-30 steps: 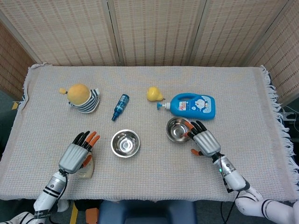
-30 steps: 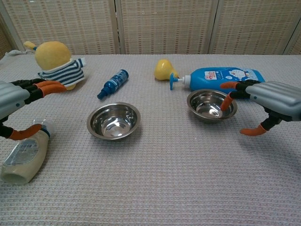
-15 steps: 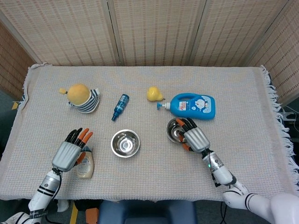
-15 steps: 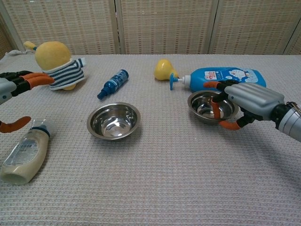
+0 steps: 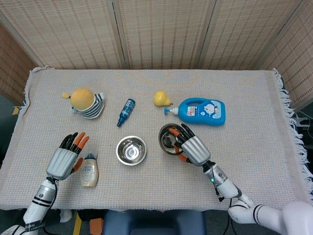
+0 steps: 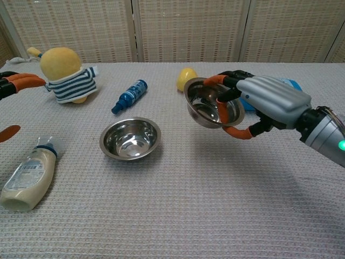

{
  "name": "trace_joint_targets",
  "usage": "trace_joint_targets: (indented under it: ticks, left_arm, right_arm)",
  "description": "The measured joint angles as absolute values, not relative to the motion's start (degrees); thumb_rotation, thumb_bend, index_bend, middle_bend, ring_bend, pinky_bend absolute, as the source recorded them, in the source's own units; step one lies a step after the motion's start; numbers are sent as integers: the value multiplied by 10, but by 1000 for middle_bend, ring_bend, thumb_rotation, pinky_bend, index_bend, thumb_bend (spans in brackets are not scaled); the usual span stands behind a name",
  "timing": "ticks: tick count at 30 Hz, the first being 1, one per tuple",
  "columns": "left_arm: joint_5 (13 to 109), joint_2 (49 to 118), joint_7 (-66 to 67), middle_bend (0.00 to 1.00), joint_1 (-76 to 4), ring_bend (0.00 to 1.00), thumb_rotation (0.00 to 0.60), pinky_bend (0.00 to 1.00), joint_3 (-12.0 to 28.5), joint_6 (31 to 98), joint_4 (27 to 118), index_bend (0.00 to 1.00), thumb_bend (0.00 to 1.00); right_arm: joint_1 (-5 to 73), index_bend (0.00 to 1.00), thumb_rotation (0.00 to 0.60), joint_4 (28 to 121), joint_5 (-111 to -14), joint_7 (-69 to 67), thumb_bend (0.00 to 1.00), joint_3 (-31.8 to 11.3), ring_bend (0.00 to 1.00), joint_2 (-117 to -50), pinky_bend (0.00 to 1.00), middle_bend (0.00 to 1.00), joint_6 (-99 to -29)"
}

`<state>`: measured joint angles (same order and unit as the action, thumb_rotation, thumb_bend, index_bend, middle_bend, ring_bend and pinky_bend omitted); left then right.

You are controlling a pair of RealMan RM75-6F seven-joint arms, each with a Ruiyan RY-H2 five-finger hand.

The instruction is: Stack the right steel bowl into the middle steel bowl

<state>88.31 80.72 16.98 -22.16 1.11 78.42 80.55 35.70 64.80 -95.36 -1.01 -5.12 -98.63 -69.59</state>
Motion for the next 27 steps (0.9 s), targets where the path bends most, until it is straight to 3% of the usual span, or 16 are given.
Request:
trace_joint_targets:
  ticks: [8, 15, 16, 18, 21, 22, 27]
  left_arm:
    - [877, 788, 172, 0, -207, 0, 600, 113, 17, 800, 820, 0, 434]
    - [871, 769, 196, 0, -185, 0, 600, 113, 30, 842, 834, 0, 434]
    - [869, 762, 200, 0, -181, 0, 600, 113, 32, 848, 839, 0, 434]
    - [866, 753, 204, 0, -175, 0, 600, 114, 36, 854, 847, 0, 433]
    - [863, 743, 207, 0, -166, 0, 600, 113, 38, 860, 855, 0, 432]
    - [861, 741, 207, 0, -164, 0, 600, 114, 39, 861, 857, 0, 433]
    - [859, 735, 204, 0, -161, 0, 600, 114, 40, 859, 860, 0, 432]
  right_arm:
    - [419, 710, 600, 658, -946, -1, 344, -74, 0, -1036, 0, 106, -638]
    - [476, 680, 600, 615, -931, -2, 343, -97, 0, -1098, 0, 106, -595]
    - [481, 653, 600, 606, -930, -2, 343, -98, 0, -1104, 0, 106, -591]
    - [488, 490, 600, 589, -923, 2, 341, -100, 0, -1116, 0, 104, -578]
    - [495, 80, 600, 584, -908, 9, 339, -100, 0, -1122, 0, 49, -555]
    - [496, 21, 600, 586, -904, 12, 333, -100, 0, -1121, 0, 29, -549]
    - [495, 0, 600, 618, -893, 25, 206, -98, 0, -1098, 0, 0, -547]
